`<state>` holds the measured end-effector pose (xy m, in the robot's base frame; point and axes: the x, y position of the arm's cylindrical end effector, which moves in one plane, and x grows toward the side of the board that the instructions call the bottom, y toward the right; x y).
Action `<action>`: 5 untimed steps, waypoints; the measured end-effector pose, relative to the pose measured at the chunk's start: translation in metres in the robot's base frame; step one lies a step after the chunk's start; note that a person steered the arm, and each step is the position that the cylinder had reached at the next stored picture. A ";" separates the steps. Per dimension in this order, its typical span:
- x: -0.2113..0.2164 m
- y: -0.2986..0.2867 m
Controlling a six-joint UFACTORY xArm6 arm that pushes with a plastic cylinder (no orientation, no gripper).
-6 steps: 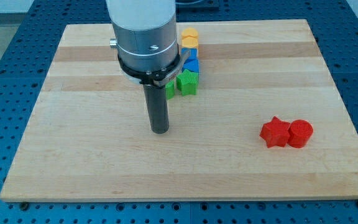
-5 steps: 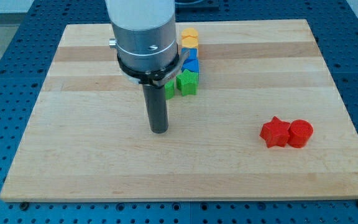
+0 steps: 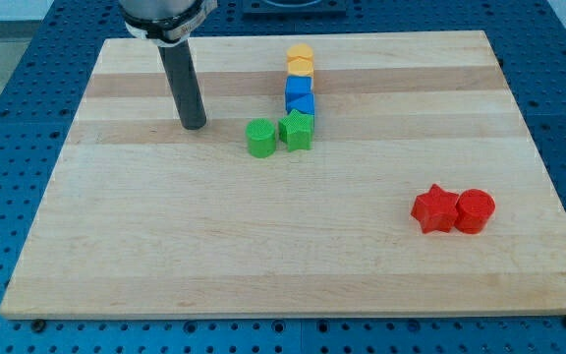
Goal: Place the arm at the top left side of the green circle
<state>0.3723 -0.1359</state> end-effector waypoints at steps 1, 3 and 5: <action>0.000 0.000; 0.004 0.029; 0.009 0.048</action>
